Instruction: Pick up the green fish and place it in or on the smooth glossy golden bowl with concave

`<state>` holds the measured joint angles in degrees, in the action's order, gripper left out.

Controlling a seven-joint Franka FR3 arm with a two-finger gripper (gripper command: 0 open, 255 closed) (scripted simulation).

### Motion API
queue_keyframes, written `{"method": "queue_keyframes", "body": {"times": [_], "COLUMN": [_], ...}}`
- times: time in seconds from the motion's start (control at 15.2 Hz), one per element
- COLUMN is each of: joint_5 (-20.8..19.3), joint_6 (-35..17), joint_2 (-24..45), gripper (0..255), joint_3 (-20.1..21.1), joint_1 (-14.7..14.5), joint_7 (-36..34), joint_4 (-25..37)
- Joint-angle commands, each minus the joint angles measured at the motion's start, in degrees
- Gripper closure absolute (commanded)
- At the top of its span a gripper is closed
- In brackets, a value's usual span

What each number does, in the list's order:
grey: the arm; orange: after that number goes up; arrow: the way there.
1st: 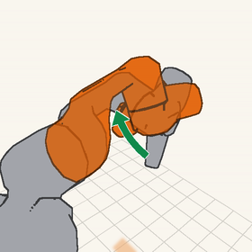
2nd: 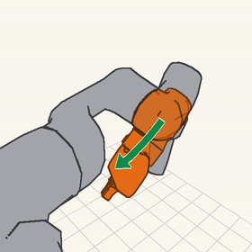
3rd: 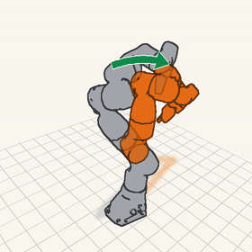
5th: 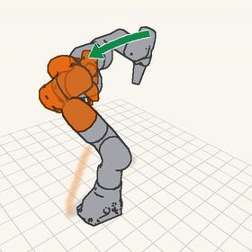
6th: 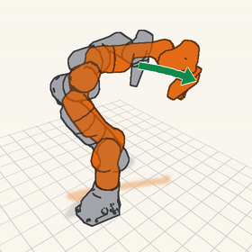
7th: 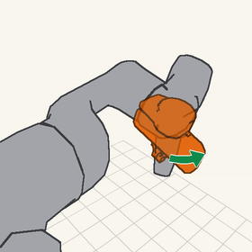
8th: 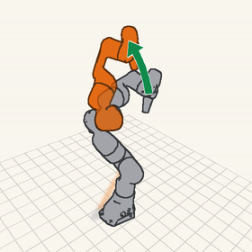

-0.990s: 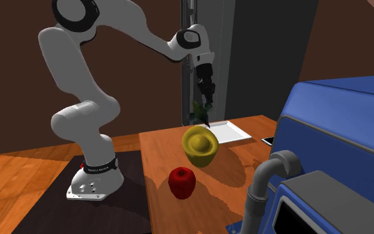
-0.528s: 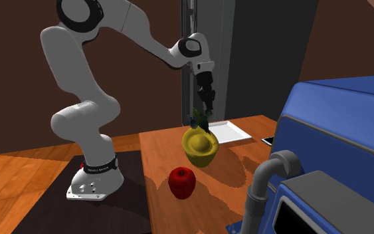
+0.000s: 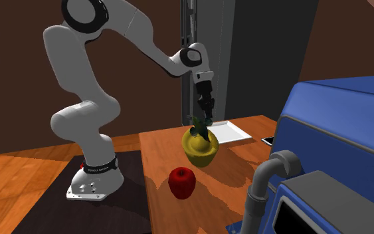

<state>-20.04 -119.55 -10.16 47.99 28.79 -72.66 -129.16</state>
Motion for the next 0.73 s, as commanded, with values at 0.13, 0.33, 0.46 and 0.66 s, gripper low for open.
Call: {"method": "queue_keyframes", "body": {"times": [0.13, 0.33, 0.46, 0.66], "joint_5": [-0.52, -0.51, -0.55, -0.67], "joint_6": [-0.51, -0.51, -0.34, -0.34], "joint_2": [0.54, 0.54, 0.63, 0.76], "gripper": [255, 255, 0, 0], "joint_3": [0.26, 0.28, 0.33, 0.27], "joint_1": [0.15, 0.18, 0.2, 0.31], "joint_7": [-0.71, -0.71, -0.71, -0.63], "joint_4": [-0.5, -0.5, -0.28, -0.15]}}
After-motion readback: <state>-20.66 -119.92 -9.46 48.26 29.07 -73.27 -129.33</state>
